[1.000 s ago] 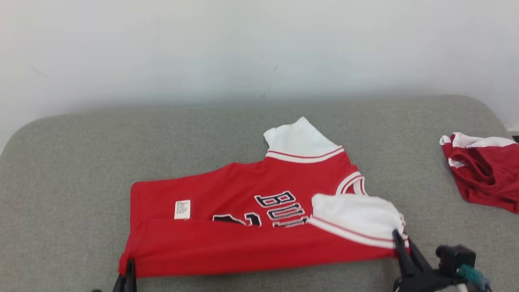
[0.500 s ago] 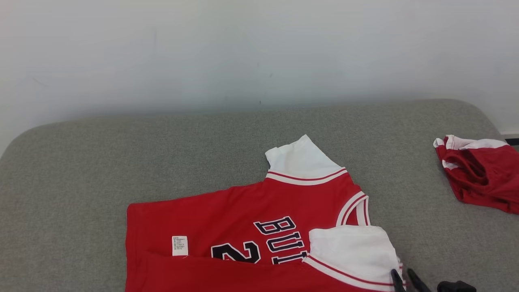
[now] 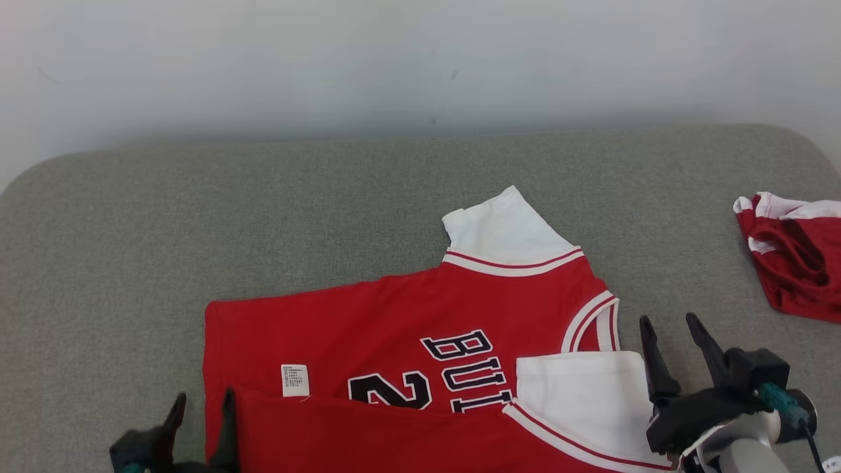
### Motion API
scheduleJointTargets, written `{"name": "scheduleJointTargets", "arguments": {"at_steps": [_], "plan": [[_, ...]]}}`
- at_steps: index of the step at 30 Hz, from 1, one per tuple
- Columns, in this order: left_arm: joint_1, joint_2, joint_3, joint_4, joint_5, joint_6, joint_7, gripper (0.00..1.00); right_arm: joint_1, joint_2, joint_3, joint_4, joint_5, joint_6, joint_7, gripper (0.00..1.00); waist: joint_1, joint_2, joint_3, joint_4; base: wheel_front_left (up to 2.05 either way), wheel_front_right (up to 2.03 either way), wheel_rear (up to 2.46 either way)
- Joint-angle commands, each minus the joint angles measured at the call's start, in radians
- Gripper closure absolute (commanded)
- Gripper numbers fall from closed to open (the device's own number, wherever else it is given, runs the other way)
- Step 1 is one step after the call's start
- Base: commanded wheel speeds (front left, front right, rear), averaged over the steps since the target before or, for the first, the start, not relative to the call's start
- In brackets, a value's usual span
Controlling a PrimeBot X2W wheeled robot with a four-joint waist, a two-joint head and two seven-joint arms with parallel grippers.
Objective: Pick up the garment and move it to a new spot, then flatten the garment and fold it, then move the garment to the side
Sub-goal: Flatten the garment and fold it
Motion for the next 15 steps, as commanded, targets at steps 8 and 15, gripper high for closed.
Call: {"name": "scheduleJointTargets", "arguments": {"at_steps": [8, 15], "plan": [[-0.272, 0.073, -0.070, 0.195, -0.052, 0.002, 0.005, 0.00, -0.173, -0.002, 0.057, 0.030, -0.042, -0.003, 0.001, 0.00, -0.0002, -0.0001, 0.093, 0.020, 0.00, 0.00, 0.00], [-0.461, 0.092, -0.150, 0.331, -0.115, 0.002, 0.080, 0.00, -0.248, -0.005, 0.107, 0.047, -0.035, -0.003, 0.001, 0.00, -0.0002, -0.0001, 0.152, 0.030, 0.00, 0.00, 0.00]]}}
